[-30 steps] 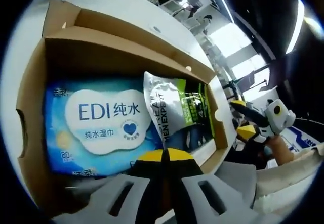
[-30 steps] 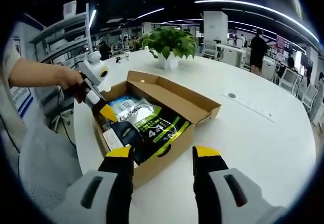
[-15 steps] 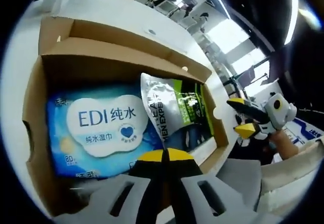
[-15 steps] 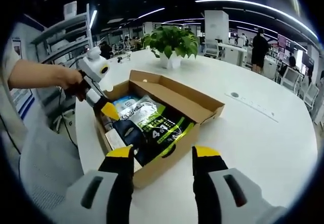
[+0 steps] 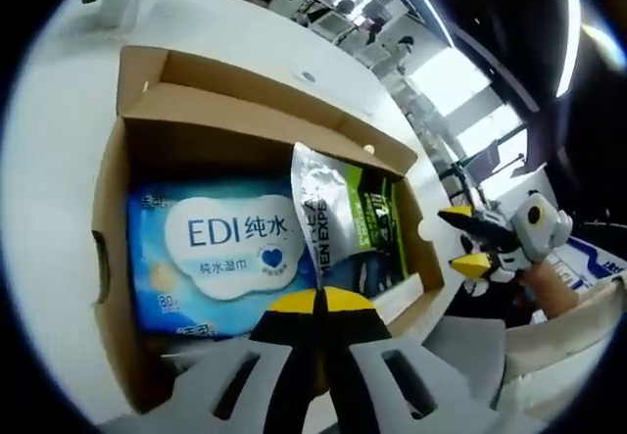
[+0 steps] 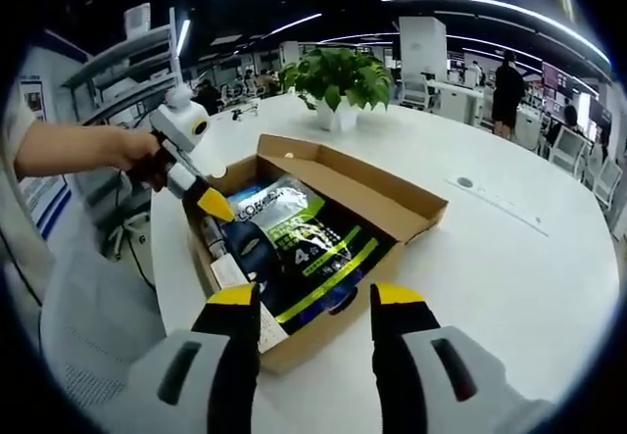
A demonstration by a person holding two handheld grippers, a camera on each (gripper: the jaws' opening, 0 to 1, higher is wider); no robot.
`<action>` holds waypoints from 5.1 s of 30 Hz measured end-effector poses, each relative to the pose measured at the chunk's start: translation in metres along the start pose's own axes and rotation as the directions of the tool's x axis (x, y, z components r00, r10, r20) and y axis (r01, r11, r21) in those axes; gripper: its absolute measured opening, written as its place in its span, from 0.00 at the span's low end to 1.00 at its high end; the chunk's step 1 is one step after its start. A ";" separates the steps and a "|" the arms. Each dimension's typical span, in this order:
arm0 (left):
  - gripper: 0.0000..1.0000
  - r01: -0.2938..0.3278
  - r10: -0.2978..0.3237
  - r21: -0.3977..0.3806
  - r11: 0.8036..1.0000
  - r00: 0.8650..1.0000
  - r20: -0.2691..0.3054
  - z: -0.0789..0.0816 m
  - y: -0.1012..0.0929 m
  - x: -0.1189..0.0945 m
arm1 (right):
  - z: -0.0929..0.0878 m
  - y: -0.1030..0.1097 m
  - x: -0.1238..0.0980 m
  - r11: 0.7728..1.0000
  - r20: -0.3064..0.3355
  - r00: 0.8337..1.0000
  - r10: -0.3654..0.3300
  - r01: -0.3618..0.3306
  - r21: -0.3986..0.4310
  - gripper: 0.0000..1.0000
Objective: Operate the shoe box by opening the lid, removing the specified soft item, and placing it in the target area until the item is outside and the box remains undamaged.
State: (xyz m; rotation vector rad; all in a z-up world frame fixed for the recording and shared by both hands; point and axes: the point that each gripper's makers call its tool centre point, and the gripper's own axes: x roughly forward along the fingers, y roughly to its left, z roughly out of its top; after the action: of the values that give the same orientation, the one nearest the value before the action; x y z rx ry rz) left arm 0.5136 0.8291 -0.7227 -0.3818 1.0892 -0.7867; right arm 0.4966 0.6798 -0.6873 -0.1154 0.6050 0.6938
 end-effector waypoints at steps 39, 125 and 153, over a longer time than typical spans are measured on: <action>0.00 -0.101 0.100 0.028 0.994 0.994 0.037 0.000 0.030 -0.017 | -0.005 0.015 0.081 0.996 -0.142 0.986 0.086 -0.085 0.012 0.34; 0.00 0.042 -0.050 0.240 0.970 0.998 0.028 0.030 -0.092 0.048 | 0.003 -0.076 -0.029 0.958 -0.035 0.993 -0.111 0.117 0.263 0.00; 0.00 0.121 -0.111 0.327 0.937 0.993 -0.051 0.027 -0.156 0.104 | -0.026 -0.134 -0.077 0.935 -0.071 0.978 -0.197 0.209 0.286 0.00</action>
State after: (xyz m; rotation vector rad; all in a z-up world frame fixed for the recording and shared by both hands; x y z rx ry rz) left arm 0.5029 0.6453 -0.6791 -0.1503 0.9484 -1.0650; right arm 0.5223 0.5253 -0.6782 0.0831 0.7177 0.3959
